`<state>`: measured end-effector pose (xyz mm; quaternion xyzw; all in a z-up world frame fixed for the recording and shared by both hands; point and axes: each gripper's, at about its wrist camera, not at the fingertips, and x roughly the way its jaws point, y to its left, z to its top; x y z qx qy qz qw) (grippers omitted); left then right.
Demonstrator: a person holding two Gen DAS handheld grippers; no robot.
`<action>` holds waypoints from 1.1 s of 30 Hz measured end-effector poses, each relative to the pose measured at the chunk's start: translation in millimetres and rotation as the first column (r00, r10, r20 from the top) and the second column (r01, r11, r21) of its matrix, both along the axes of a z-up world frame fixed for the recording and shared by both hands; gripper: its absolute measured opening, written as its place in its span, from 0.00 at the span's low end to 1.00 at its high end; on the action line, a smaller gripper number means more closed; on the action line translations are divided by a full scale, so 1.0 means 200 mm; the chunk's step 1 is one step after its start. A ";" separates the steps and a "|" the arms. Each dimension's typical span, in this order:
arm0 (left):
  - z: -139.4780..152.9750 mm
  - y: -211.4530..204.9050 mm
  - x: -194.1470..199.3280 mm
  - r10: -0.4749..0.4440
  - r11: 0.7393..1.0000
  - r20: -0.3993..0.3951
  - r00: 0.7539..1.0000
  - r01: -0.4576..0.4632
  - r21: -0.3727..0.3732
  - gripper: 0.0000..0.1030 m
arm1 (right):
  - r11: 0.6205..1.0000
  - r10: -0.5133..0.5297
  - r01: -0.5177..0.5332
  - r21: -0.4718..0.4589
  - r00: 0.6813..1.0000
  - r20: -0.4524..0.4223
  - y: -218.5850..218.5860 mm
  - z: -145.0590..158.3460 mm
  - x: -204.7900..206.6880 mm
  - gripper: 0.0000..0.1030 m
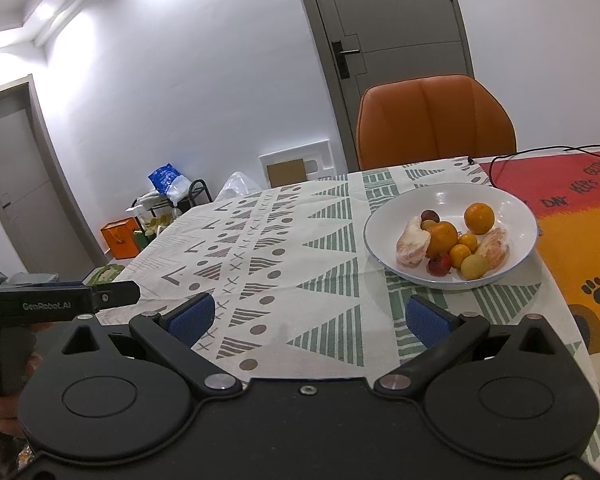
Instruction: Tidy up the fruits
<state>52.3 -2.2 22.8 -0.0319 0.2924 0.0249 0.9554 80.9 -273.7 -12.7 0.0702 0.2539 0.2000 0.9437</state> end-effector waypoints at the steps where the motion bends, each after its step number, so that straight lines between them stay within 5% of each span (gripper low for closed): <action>1: 0.00 0.00 0.00 0.000 1.000 0.000 1.000 0.000 -0.002 1.00 | 1.000 -0.002 0.002 -0.001 1.000 -0.002 0.00 0.00 0.00 1.00; 33: -0.01 0.03 0.00 -0.003 1.000 -0.007 1.000 0.003 -0.003 1.00 | 1.000 0.005 -0.005 -0.017 1.000 0.003 0.04 0.00 0.01 1.00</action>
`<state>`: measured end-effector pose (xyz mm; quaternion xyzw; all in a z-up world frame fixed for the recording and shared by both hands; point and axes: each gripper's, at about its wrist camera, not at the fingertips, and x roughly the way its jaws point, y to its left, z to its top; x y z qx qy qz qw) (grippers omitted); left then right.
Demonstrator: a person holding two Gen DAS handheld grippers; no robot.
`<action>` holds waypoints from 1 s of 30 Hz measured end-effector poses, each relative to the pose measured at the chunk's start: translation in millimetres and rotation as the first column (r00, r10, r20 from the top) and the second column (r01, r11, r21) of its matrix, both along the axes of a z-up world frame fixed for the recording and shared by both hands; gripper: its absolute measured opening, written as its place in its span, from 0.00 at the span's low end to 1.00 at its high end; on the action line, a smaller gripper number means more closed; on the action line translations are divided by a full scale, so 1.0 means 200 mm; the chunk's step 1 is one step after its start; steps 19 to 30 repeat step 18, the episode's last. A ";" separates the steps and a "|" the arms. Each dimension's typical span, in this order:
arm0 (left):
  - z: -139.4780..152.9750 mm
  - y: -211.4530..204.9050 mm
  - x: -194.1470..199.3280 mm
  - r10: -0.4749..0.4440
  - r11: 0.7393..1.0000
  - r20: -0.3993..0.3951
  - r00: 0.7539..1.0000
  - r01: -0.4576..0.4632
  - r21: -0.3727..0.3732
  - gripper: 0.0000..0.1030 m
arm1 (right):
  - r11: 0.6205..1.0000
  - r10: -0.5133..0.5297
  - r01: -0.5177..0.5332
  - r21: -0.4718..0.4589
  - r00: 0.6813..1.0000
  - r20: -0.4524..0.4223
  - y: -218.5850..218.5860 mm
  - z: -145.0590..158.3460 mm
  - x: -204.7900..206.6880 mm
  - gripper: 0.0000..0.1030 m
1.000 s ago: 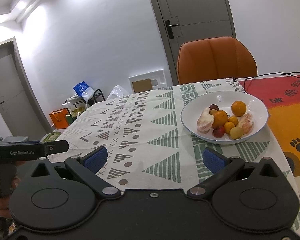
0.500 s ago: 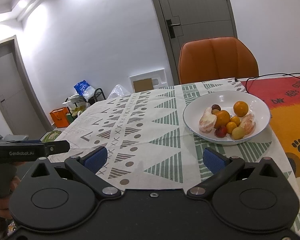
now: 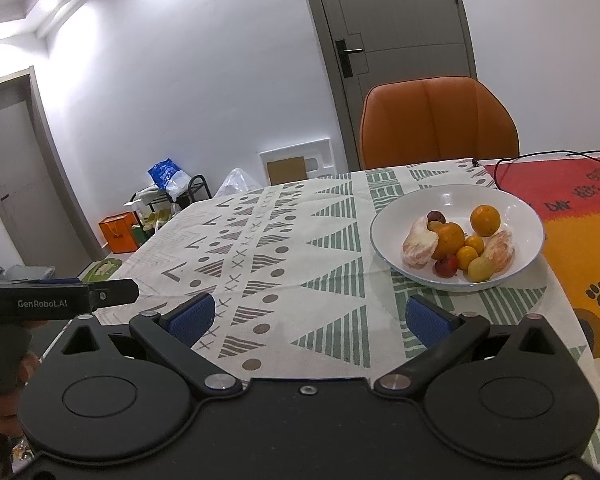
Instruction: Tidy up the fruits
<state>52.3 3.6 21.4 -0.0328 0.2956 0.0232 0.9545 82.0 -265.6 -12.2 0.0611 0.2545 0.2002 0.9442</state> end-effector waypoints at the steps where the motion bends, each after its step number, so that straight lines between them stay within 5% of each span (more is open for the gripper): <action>1: 0.00 0.00 0.00 -0.001 1.000 0.000 1.000 0.001 0.003 1.00 | 1.000 -0.002 0.002 0.002 1.000 -0.001 0.00 0.00 0.00 1.00; 30: 0.01 -0.01 0.00 -0.002 1.000 0.020 1.000 0.001 0.017 1.00 | 1.000 -0.006 0.006 0.006 1.000 -0.005 0.01 -0.03 0.01 1.00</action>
